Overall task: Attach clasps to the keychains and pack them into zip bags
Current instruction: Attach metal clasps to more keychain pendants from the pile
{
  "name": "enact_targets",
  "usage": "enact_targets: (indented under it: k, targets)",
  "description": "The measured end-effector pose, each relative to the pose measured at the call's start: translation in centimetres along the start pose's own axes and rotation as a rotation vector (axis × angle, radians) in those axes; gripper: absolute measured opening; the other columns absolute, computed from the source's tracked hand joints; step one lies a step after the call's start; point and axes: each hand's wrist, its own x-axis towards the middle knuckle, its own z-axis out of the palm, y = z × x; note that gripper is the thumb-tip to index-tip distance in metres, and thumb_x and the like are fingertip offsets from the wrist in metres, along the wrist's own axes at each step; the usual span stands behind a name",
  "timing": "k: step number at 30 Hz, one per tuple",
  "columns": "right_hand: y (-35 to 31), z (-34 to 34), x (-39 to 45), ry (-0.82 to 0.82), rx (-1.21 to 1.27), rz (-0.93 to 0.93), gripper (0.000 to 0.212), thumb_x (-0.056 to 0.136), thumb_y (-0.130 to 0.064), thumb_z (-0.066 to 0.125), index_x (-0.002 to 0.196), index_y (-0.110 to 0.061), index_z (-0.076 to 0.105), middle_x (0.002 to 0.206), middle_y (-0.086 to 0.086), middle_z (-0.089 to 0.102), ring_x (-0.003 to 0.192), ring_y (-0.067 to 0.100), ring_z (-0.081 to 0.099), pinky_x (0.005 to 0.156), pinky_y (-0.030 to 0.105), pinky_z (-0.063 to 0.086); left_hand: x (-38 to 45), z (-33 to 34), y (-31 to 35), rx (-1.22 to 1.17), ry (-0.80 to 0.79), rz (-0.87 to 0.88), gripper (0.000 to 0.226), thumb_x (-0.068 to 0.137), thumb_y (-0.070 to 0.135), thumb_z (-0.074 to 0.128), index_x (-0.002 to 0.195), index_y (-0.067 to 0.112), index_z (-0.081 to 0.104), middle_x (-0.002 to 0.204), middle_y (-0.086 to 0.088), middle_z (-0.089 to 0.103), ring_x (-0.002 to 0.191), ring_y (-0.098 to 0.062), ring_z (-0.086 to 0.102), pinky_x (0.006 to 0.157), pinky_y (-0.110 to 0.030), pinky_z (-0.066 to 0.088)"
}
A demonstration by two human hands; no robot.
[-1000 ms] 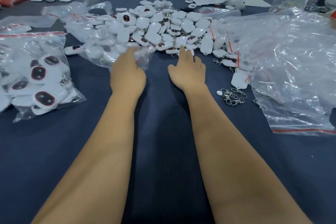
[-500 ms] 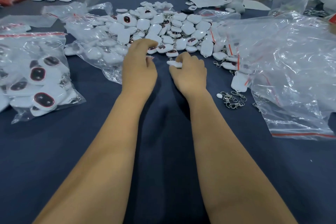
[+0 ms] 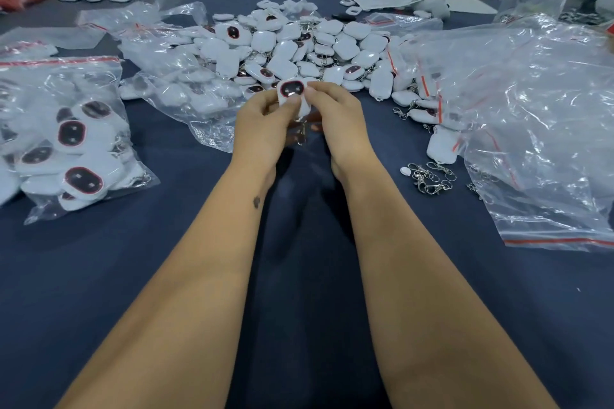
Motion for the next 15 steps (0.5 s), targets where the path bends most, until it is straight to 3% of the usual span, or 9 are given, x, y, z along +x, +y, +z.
enact_targets:
  k: [2, 4, 6, 9, 13, 15]
  targets:
    - [0.16, 0.06, -0.07, -0.064, -0.029, 0.002, 0.025, 0.094, -0.018, 0.060, 0.117, -0.009, 0.067, 0.106, 0.008, 0.070, 0.088, 0.015, 0.064, 0.081, 0.029, 0.055, 0.18, -0.15, 0.09, -0.075, -0.006, -0.031, 0.010, 0.098, 0.017, 0.058, 0.099, 0.014, 0.068, 0.075, 0.002, 0.066, 0.072, -0.015, 0.067, 0.066, -0.028, 0.057]
    - [0.29, 0.11, -0.19, -0.117, -0.050, -0.035, 0.018, 0.094, -0.013, 0.060, 0.107, -0.011, 0.070, 0.095, 0.008, 0.070, 0.081, 0.016, 0.063, 0.076, 0.028, 0.055, 0.41, -0.15, 0.04, -0.098, -0.003, -0.050, 0.015, 0.099, 0.013, 0.054, 0.093, 0.014, 0.067, 0.074, 0.001, 0.067, 0.069, -0.013, 0.066, 0.067, -0.026, 0.055]
    - [0.35, 0.14, -0.31, -0.135, -0.068, -0.070, 0.015, 0.092, -0.008, 0.060, 0.097, -0.016, 0.072, 0.083, 0.002, 0.070, 0.073, 0.013, 0.063, 0.067, 0.023, 0.054, 0.45, -0.18, 0.08, -0.098, -0.015, -0.053, 0.018, 0.100, 0.007, 0.050, 0.107, 0.011, 0.066, 0.087, -0.005, 0.071, 0.072, -0.014, 0.066, 0.065, -0.023, 0.054]
    - [0.63, 0.17, -0.27, -0.133, -0.124, -0.074, 0.017, 0.087, -0.006, 0.065, 0.102, -0.012, 0.071, 0.085, 0.002, 0.072, 0.078, 0.013, 0.067, 0.073, 0.030, 0.057, 0.38, -0.25, 0.17, -0.088, -0.036, -0.049, 0.042, 0.097, -0.001, 0.046, 0.123, 0.030, 0.056, 0.110, -0.005, 0.069, 0.080, -0.013, 0.068, 0.062, -0.019, 0.053]
    - [0.61, 0.01, -0.43, -0.106, -0.126, -0.076, 0.011, 0.083, -0.009, 0.064, 0.084, -0.018, 0.069, 0.072, -0.006, 0.069, 0.070, 0.010, 0.064, 0.067, 0.027, 0.052, 0.16, -0.13, 0.36, -0.099, -0.075, -0.051, 0.035, 0.095, 0.005, 0.050, 0.117, 0.029, 0.063, 0.105, -0.003, 0.070, 0.072, -0.011, 0.069, 0.061, -0.021, 0.054]
    - [0.71, 0.00, -0.40, -0.098, -0.136, -0.076, 0.011, 0.085, -0.010, 0.061, 0.086, -0.016, 0.070, 0.075, -0.002, 0.071, 0.073, 0.012, 0.065, 0.071, 0.033, 0.054, 0.23, -0.17, 0.30, -0.084, -0.071, -0.050, 0.032, 0.097, 0.007, 0.050, 0.119, 0.027, 0.061, 0.097, -0.004, 0.069, 0.067, -0.011, 0.066, 0.060, -0.022, 0.054]
